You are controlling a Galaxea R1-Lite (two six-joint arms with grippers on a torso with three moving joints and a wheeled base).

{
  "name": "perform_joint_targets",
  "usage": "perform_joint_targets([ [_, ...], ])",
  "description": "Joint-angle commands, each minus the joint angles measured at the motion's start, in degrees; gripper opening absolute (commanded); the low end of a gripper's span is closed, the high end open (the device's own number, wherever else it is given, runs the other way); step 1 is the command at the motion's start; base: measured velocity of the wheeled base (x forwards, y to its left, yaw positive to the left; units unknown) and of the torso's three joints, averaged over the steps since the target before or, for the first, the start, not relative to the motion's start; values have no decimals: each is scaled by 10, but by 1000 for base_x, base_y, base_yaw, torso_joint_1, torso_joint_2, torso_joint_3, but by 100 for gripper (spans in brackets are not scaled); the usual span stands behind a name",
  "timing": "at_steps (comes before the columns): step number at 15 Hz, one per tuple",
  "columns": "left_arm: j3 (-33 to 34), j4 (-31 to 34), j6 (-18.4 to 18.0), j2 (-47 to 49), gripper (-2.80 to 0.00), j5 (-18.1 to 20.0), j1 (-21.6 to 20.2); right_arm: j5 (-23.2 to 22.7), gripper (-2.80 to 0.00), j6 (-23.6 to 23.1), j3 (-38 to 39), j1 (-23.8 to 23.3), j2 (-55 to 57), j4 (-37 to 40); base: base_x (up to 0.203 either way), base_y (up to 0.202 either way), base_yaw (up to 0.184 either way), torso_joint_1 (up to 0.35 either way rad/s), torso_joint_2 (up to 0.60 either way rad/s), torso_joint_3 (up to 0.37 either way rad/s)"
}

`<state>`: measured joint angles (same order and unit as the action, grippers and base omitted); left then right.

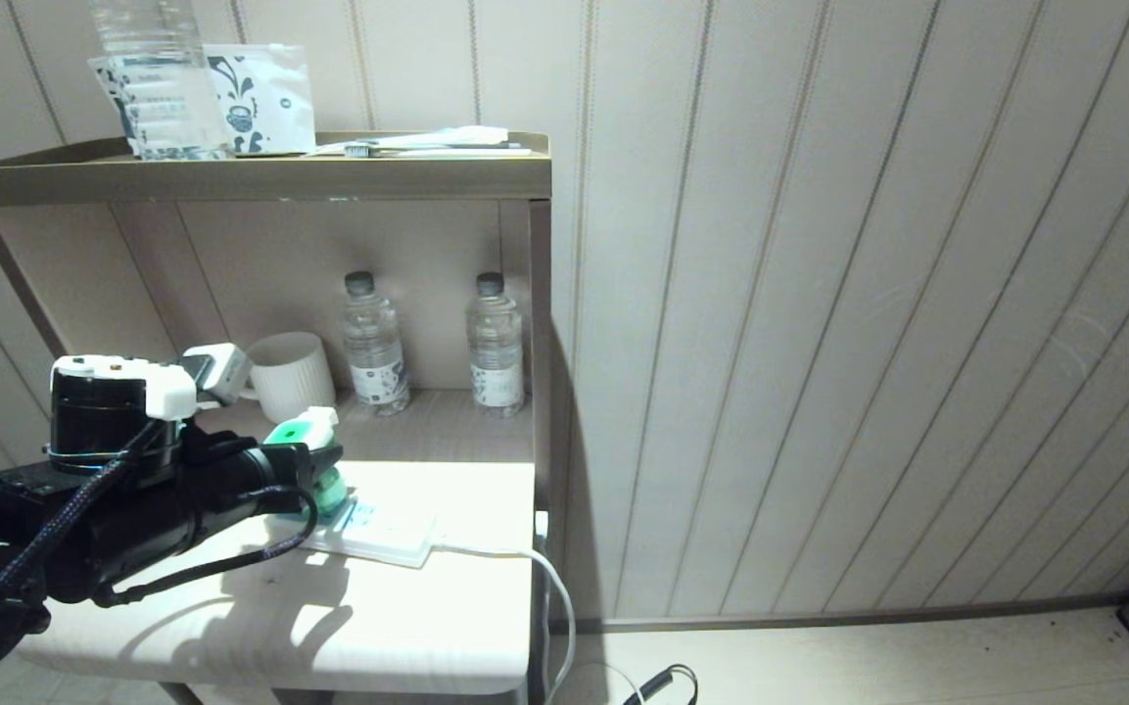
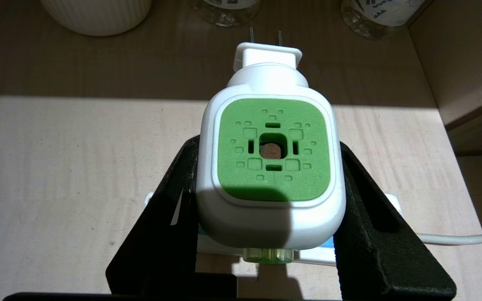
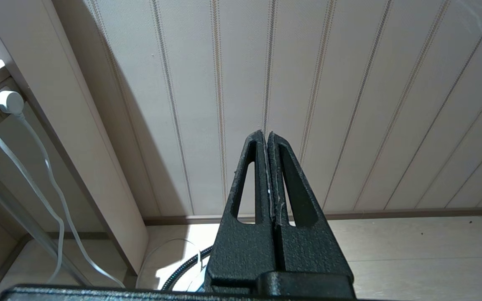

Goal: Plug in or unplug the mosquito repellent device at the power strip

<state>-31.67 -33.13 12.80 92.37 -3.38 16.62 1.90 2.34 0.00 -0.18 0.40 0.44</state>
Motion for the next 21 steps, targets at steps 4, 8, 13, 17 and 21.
perform_joint_targets([
  [4,6,-2,0,-1,-280,0,0,0,-280,0,0,0,0,0,0,0,0,0,0,0],
  [8,14,-1,-2,-1,-280,0,0,0,-280,0,0,0,0,0,0,0,0,0,0,0],
  [13,23,-3,-8,2,-280,-1,0,0,-280,0,0,0,0,0,0,0,0,0,0,0],
  [17,21,-2,-7,-8,-280,-1,0,0,-280,0,0,0,0,0,0,0,0,0,0,0],
  [21,23,-1,-8,-17,0,-1,0,0,-280,0,0,0,0,0,0,0,0,0,0,0],
])
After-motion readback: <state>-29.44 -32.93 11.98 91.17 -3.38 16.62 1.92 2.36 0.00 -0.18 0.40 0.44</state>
